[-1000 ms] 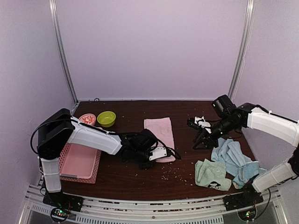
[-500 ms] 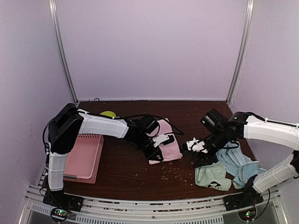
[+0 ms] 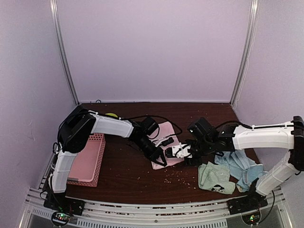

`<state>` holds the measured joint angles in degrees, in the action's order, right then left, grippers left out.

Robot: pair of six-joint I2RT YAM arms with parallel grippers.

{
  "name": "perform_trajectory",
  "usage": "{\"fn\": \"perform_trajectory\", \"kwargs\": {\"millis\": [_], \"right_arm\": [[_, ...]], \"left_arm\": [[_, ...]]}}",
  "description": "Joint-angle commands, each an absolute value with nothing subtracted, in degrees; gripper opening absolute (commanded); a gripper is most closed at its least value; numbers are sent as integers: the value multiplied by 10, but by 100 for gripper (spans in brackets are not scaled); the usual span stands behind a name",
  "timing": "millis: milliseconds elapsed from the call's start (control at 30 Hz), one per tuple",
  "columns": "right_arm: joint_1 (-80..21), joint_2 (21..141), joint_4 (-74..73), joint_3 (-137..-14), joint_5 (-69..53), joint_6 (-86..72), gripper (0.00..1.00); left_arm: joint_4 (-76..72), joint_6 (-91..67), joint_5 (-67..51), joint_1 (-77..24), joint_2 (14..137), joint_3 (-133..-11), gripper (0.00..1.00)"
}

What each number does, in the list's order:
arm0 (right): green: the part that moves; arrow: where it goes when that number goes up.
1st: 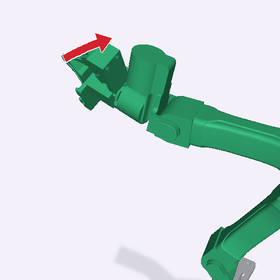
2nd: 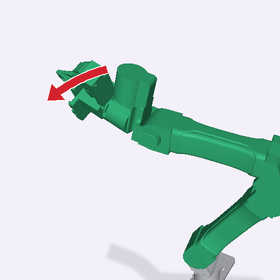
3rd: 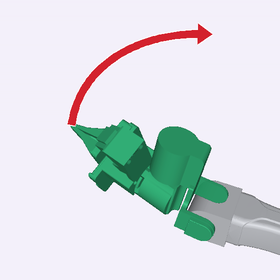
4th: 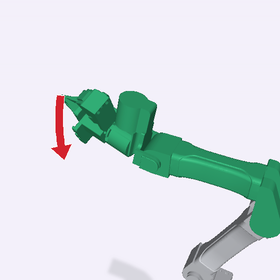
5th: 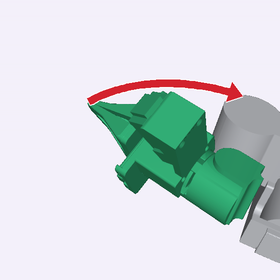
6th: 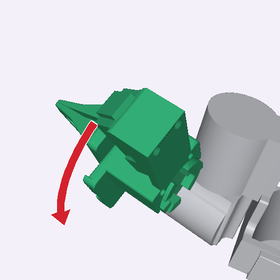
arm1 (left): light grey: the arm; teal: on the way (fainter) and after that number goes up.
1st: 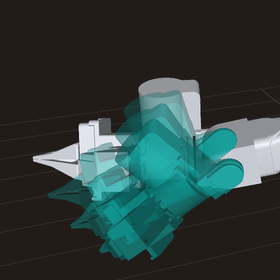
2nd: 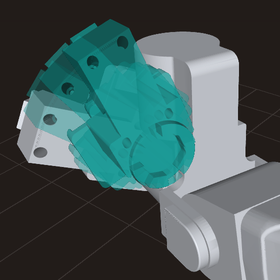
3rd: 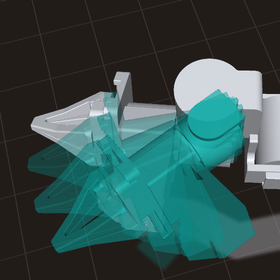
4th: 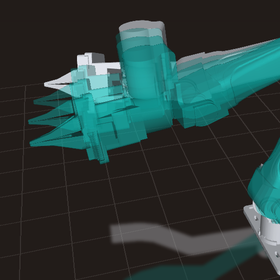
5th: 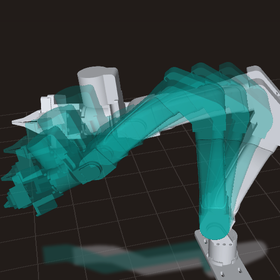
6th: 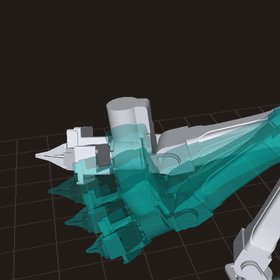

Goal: Roll the towels
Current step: Roll the towel at the center of the board.

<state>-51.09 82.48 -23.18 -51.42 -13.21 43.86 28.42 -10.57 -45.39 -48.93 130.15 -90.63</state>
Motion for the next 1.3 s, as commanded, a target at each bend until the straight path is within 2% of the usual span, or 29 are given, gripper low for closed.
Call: {"fn": "perform_trajectory", "kwargs": {"millis": [0,333,667,700,833,900,967,1133,1267], "right_arm": [[-514,863,-155,-500,-116,478,51],[-515,966,-115,-531,-99,500,49],[-513,1002,-158,-561,-128,479,6],[-511,1005,-169,-565,-136,476,4],[-506,1010,-237,-588,-181,453,0],[-506,1006,-271,-597,-202,438,0],[-504,1007,-302,-611,-217,402,0],[-486,1045,-386,-687,-261,334,0],[-443,1116,-436,-762,-289,305,0]], "left_arm": [[295,-119,-486,-481,1313,-920,0],[315,-106,-490,-471,1318,-936,0],[328,-84,-481,-467,1306,-934,0],[328,-80,-475,-466,1297,-930,2],[314,-70,-432,-461,1230,-880,26],[296,-69,-392,-460,1180,-843,36],[281,-70,-330,-460,1131,-805,40],[262,-80,-102,-461,1026,-731,39],[161,-72,19,-469,917,-636,38]]}}
